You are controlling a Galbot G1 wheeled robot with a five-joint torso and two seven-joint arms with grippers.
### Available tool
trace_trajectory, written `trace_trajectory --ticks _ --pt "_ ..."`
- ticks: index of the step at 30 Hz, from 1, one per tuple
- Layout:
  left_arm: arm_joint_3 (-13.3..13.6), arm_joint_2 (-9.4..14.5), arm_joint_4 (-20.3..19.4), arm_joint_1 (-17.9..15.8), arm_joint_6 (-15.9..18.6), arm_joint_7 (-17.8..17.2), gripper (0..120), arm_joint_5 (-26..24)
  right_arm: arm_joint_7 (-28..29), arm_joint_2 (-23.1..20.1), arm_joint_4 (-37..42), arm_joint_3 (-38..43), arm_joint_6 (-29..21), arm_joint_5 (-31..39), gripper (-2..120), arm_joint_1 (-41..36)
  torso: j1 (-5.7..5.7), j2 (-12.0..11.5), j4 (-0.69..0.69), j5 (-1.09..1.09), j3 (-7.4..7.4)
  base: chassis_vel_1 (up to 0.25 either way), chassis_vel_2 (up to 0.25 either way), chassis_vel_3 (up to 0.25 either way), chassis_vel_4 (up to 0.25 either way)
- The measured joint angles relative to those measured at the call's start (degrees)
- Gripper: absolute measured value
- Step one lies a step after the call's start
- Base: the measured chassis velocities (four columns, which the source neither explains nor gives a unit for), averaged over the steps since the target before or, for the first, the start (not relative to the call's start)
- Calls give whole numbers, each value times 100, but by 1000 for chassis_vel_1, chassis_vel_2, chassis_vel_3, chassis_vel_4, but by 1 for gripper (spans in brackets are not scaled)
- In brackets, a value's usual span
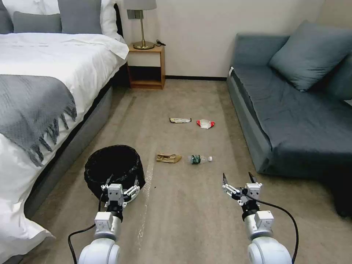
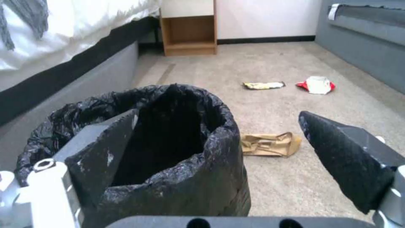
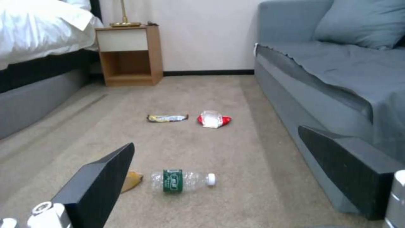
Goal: Pick up the trash bin, then pick up the garbage on the floor and place it into the trash bin.
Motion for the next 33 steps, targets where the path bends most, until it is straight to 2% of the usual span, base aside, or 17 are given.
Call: trace_trajectory --ticks 9,11,13,14,15,17,20,23,26,33 --pt "-8 28 -27 1 46 -43 100 -32 26 -24 13 -2 -16 34 100 -3 0 0 0 0 0 0 0 0 0" --pt "-30 92 -121 9 172 -178 100 -126 119 -94 64 -6 -84 152 100 -15 0 0 0 -1 0 0 0 0 0" --pt "-128 289 -413 20 526 -574 100 -389 380 -282 213 -14 -273 464 100 -47 0 0 0 1 0 0 0 0 0" --pt "-215 487 -712 39 903 -981 100 -670 667 -489 370 -30 -481 813 100 -87 0 0 0 -1 0 0 0 0 0" --pt "-215 487 -712 39 903 -981 100 -670 667 -489 370 -30 -481 813 100 -87 0 0 0 -1 0 0 0 0 0" --pt "-331 737 -1081 59 1361 -1483 99 -1010 1020 -741 567 -48 -737 1243 100 -133 0 0 0 0 0 0 0 0 0" --pt "-461 1030 -1527 121 1779 -1963 97 -1342 1472 -1068 821 -72 -1069 1792 100 -190 0 0 0 -1 0 0 0 0 0" --pt "-536 1158 -1721 220 1767 -1983 97 -1365 1765 -1277 985 -86 -1280 2148 100 -227 0 0 0 4 -1 0 0 0 0" --pt "-619 1193 -1734 252 1726 -1962 97 -1366 2089 -1508 1163 -102 -1514 2533 100 -273 0 0 0 -3 0 0 0 0 0" --pt "-955 1271 -1502 197 1631 -1871 97 -1519 2983 -2151 1659 -148 -2161 3617 100 -389 0 0 0 1 0 0 0 0 0"
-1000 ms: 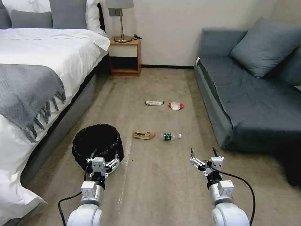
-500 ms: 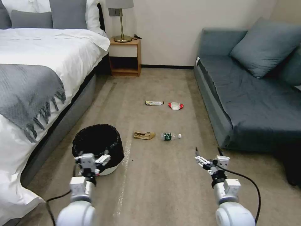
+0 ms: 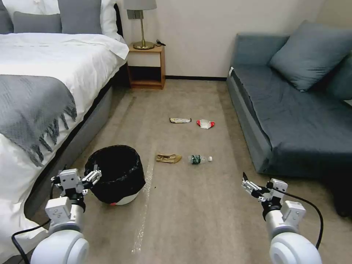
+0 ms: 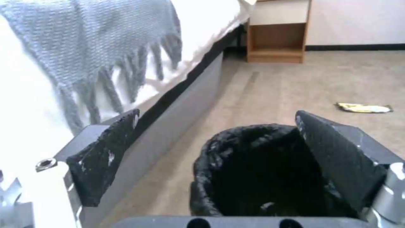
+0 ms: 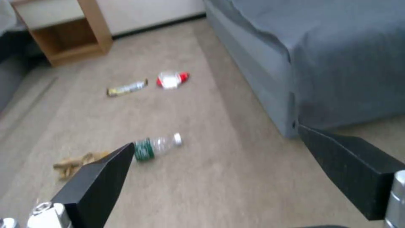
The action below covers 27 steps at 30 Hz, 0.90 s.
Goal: Pick up the trash bin, then pick up the garbage on the floor and place it into the trash bin.
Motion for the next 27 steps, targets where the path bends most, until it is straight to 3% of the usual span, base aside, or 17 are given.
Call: trace_trajectory --ticks 4,6,18,27 --pt "-133 112 184 -96 -5 50 97 -141 457 -330 254 -20 -335 553 100 -59 0 0 0 -1 0 0 0 0 0" --pt "-216 210 322 -193 -29 143 96 -275 540 -555 250 9 -370 337 100 -141 0 0 1 -3 0 0 0 0 0" --pt "-455 800 1240 -805 144 96 91 -907 539 -517 -9 -18 -285 -80 100 -60 0 0 -1 -1 0 0 0 0 0" --pt "-199 850 2026 -1403 358 -100 91 -1364 497 -504 -111 -116 -263 -192 100 193 0 0 -2 -2 0 0 0 0 0"
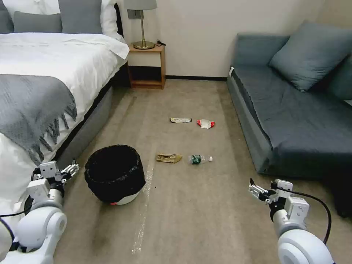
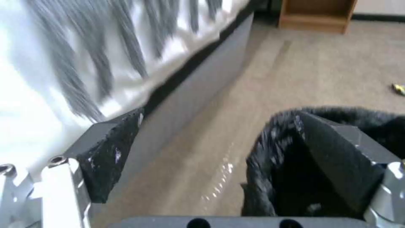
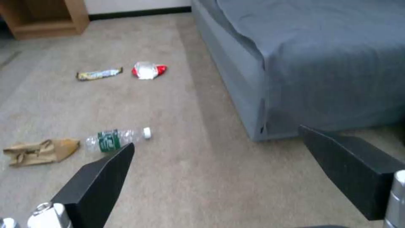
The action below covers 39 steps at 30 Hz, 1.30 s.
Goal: Pick up the trash bin, then pick up the garbage on the floor and place it into the trash bin.
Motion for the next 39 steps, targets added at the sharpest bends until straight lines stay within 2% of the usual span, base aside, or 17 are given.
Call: trace_trajectory --ticks 4,5,8,17,21,22,25,27,28,30,32,34,36,39 --pt "180 -140 478 -160 -44 7 91 58 -20 -14 -66 -11 108 -110 100 -38 0 0 5 1 0 0 0 0 0" --pt "180 -140 478 -160 -44 7 91 58 -20 -14 -66 -11 108 -110 100 -38 0 0 5 1 0 0 0 0 0" --pt "455 -320 1005 -380 -71 17 91 180 -31 -10 -56 46 200 -214 100 -254 0 0 1 -1 0 0 0 0 0" --pt "791 -447 1294 -773 -42 -23 91 64 -12 36 106 148 234 -342 100 -430 0 0 2 1 0 0 0 0 0" --pt "916 -464 1604 -1069 328 -247 91 45 -8 38 197 138 228 -430 100 -541 0 0 2 1 -1 0 0 0 0" --pt "916 -464 1604 -1069 328 -247 91 45 -8 38 197 138 228 -430 100 -541 0 0 2 1 -1 0 0 0 0" --pt "990 -497 1853 -1258 689 -427 84 37 -3 67 261 126 217 -477 100 -636 0 0 2 5 -1 0 0 0 0" --pt "999 -503 1877 -1269 725 -433 82 36 0 76 268 127 217 -483 100 -658 0 0 3 4 -1 0 0 0 0" --pt "1023 -525 1935 -1324 817 -463 73 33 6 101 280 134 223 -507 100 -718 0 0 5 5 -1 0 0 0 0" --pt "1057 -566 1967 -1387 899 -500 67 23 10 135 295 146 239 -533 100 -802 0 0 4 4 -1 0 0 0 0" --pt "1063 -572 1970 -1395 908 -507 66 21 12 141 297 149 241 -536 100 -814 0 0 4 3 -1 0 0 0 0" --pt "1130 -624 1975 -1439 948 -526 51 17 29 209 337 158 246 -544 100 -868 0 0 2 2 -1 0 0 0 0" --pt "1144 -630 1975 -1439 948 -520 47 17 31 225 347 158 246 -544 100 -871 0 0 2 2 -1 0 0 0 0" --pt "1157 -635 1983 -1411 899 -440 34 41 36 280 366 132 232 -544 100 -873 0 1 3 3 -1 0 0 0 0"
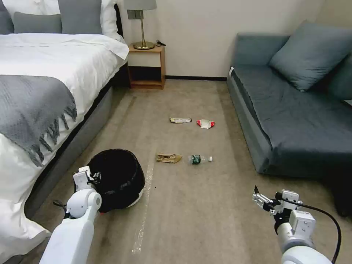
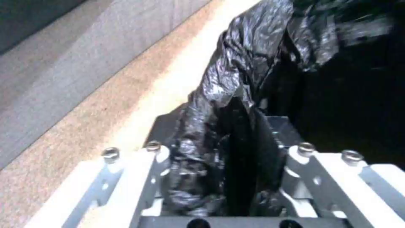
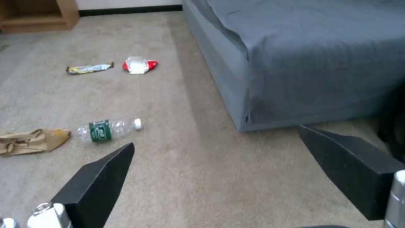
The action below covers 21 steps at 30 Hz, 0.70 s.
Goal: Pick up the trash bin, then pick up the garbage on the floor and place it into the trash bin.
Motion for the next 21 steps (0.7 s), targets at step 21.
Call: trace_trajectory --ticks 21 --pt "-307 63 -944 579 -704 217 6 943 -196 117 -163 -70 233 406 100 317 0 -2 -1 -4 2 0 0 0 0"
